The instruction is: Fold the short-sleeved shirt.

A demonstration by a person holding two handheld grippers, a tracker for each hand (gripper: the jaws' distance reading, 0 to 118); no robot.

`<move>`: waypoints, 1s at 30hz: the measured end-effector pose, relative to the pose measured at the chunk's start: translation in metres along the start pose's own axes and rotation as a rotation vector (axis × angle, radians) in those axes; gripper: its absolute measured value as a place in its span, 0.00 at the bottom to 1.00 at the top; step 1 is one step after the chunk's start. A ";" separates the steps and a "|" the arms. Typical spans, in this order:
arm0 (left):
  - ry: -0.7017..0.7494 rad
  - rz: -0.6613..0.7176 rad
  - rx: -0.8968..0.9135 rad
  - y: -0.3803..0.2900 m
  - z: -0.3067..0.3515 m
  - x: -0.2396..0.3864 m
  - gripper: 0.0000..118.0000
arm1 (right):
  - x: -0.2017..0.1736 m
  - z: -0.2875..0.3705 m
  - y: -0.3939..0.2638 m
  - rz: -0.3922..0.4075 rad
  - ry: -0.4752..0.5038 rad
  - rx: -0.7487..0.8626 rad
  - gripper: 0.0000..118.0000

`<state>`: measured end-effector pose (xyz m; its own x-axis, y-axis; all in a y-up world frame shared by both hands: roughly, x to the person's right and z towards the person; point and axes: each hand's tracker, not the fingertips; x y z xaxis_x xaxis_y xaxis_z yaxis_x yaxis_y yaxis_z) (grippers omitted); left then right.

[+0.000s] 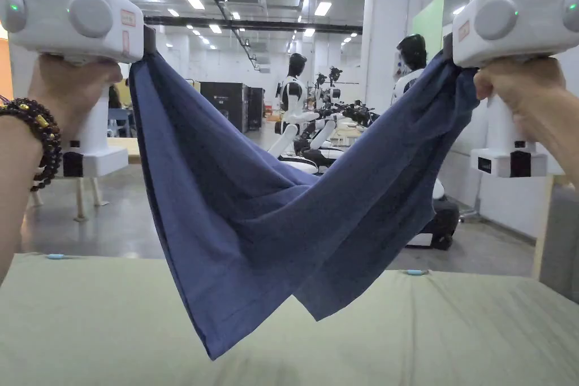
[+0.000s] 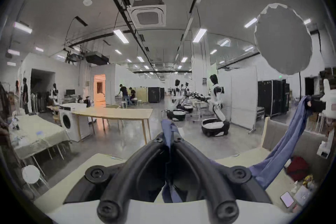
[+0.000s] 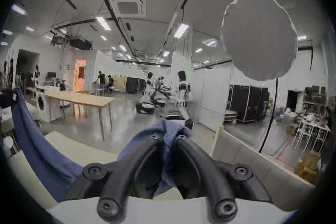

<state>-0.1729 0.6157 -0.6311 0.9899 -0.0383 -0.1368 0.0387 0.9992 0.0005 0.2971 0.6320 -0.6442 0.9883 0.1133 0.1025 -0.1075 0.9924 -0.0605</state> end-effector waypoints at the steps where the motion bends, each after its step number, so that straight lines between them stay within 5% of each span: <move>1: 0.023 -0.019 -0.009 -0.004 -0.003 0.004 0.00 | 0.003 -0.004 -0.004 -0.032 0.004 -0.003 0.09; 6: -0.014 -0.022 -0.023 -0.038 -0.016 0.011 0.00 | 0.011 -0.022 -0.037 -0.066 0.037 -0.011 0.09; 21: -0.148 0.019 -0.258 -0.239 -0.026 0.033 0.00 | 0.000 -0.046 -0.201 0.051 0.035 -0.153 0.09; 25: -0.194 0.002 -0.257 -0.258 0.013 0.022 0.00 | 0.018 -0.011 -0.228 -0.011 0.115 -0.125 0.09; 30: -0.266 0.024 -0.224 -0.278 0.104 -0.007 0.00 | 0.047 0.071 -0.263 0.019 0.177 -0.077 0.09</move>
<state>-0.1763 0.3378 -0.5276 0.9922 0.0150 0.1239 0.0129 0.9752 -0.2211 0.3643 0.3802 -0.5531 0.9905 0.1153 -0.0754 -0.1248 0.9826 -0.1377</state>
